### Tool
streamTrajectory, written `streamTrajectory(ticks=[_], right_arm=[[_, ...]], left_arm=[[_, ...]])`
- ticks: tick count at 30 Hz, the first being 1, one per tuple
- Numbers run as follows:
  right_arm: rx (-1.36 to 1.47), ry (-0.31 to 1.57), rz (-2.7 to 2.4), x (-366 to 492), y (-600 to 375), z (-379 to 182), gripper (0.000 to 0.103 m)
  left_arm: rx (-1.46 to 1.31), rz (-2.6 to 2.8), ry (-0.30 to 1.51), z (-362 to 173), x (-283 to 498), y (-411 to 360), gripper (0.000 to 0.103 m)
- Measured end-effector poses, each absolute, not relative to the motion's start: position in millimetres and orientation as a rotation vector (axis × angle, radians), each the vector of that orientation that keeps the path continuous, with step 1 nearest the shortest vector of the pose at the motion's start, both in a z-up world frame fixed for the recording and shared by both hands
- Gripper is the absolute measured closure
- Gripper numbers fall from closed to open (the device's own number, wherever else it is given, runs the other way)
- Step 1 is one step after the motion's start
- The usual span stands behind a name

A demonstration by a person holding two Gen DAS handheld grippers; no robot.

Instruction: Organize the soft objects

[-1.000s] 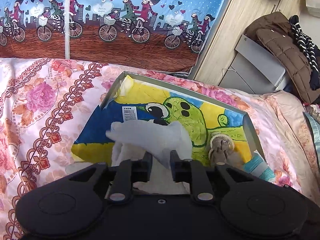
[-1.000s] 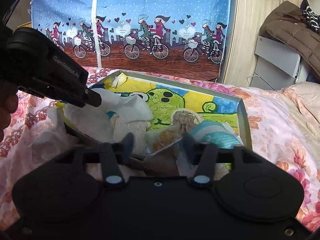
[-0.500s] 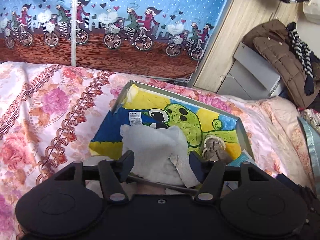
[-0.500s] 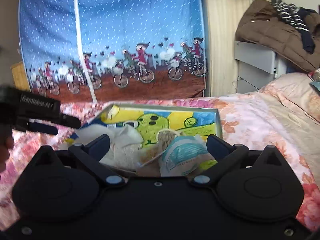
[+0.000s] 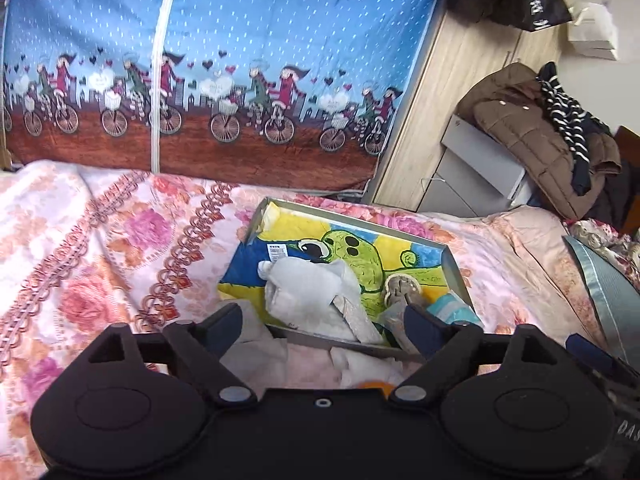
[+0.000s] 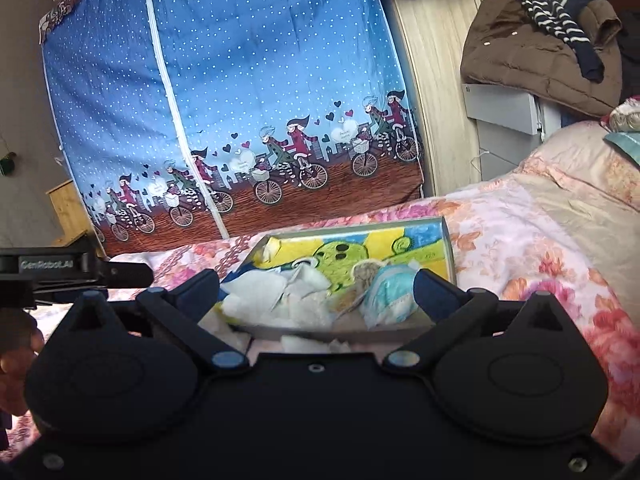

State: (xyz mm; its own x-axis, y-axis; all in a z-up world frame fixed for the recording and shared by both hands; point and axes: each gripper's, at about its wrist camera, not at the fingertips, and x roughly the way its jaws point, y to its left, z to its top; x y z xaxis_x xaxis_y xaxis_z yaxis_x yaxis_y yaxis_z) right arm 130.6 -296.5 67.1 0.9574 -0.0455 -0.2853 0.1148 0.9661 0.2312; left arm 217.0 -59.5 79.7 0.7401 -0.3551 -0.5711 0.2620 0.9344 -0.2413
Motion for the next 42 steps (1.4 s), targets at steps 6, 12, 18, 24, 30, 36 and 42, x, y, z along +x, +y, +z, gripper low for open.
streamTrajectory(ticks=[6,12,18,24,30,36,42], right_arm=[[0.247,0.320,-0.101,109.3,-281.1,64.9,0.000],[0.266,0.355,-0.134,83.9,-273.0,61.4,0.000],[0.229,0.440,-0.147,77.4,-263.7,52.9,0.000],[0.214,0.505,-0.144,80.6,-258.3,42.9,0.000],[0.186,0.624,-0.158,94.4,-250.0,22.2,0.000],[0.126,0.677,-0.147,104.6,-235.9,9.8,0.000],[0.046,0.683,-0.134,104.4,-217.0,10.0,0.000]], left_arm=[[-0.136,-0.326,0.588,85.7,164.7,-39.4,0.005],[-0.075,-0.315,0.546,79.3,111.6,-19.2,0.003],[-0.036,-0.332,0.539,69.7,75.4,-5.7,0.003],[-0.014,-0.356,0.528,58.6,54.4,2.9,0.003],[-0.046,-0.322,0.538,34.7,47.4,18.5,0.001],[-0.065,-0.310,0.595,15.5,54.7,18.4,0.001],[-0.022,-0.314,0.576,15.8,54.5,11.7,0.001]])
